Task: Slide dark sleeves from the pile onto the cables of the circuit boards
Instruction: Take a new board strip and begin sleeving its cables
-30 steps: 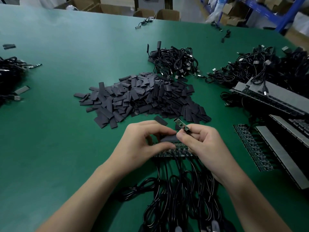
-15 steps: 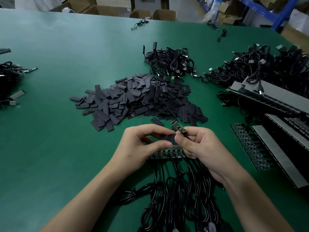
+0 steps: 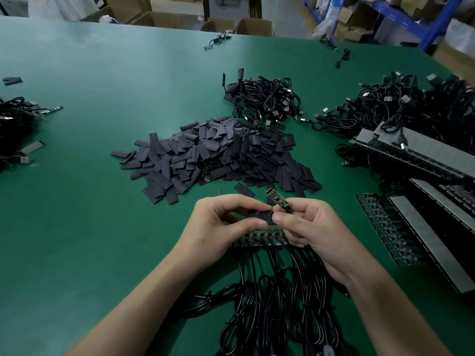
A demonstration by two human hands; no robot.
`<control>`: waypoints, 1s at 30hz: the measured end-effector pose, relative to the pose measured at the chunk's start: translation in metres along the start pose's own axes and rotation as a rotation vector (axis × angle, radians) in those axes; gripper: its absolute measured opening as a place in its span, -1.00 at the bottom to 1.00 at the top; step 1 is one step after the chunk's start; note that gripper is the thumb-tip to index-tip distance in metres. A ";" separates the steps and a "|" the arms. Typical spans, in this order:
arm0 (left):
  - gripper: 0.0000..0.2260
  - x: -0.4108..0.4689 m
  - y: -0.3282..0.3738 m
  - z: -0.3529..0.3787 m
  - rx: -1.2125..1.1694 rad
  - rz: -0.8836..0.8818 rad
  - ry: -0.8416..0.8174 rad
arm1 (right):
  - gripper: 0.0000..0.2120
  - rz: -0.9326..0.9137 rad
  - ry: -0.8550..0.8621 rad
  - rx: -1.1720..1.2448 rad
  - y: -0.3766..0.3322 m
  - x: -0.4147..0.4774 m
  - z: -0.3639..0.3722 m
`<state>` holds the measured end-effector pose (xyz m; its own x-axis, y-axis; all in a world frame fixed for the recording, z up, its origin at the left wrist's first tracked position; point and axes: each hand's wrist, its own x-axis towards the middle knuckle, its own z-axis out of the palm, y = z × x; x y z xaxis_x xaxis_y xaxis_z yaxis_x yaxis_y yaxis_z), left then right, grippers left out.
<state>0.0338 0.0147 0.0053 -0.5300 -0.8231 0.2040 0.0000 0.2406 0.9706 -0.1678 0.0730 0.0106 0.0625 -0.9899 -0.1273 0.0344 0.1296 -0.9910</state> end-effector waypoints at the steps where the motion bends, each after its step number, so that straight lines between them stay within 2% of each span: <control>1: -0.83 0.000 0.000 0.000 0.025 0.004 0.008 | -0.84 0.003 0.006 -0.006 0.000 0.000 0.000; 4: -0.84 0.000 -0.002 0.000 0.145 0.050 0.036 | -0.95 -0.029 0.032 -0.064 0.002 -0.001 0.002; 6: -0.84 0.000 -0.003 0.000 0.197 0.067 0.053 | -0.93 -0.060 0.061 -0.132 0.002 -0.001 0.004; 10: -0.83 0.002 -0.004 -0.005 0.205 0.059 0.119 | -0.65 -0.100 0.114 -0.281 -0.001 -0.003 0.004; 14: -0.84 0.003 -0.005 -0.010 0.189 0.032 0.179 | -0.56 -0.096 0.069 -0.267 -0.005 -0.004 0.003; 24: -0.84 0.004 -0.007 -0.010 0.203 0.048 0.154 | -0.59 -0.102 0.024 -0.239 -0.005 -0.003 0.003; 30: -0.84 0.004 -0.009 -0.012 0.255 0.074 0.149 | -0.56 -0.123 0.044 -0.325 -0.003 -0.002 0.002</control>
<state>0.0419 0.0035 -0.0016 -0.4058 -0.8606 0.3077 -0.1887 0.4083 0.8931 -0.1663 0.0751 0.0137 0.0346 -0.9994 -0.0010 -0.2808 -0.0088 -0.9597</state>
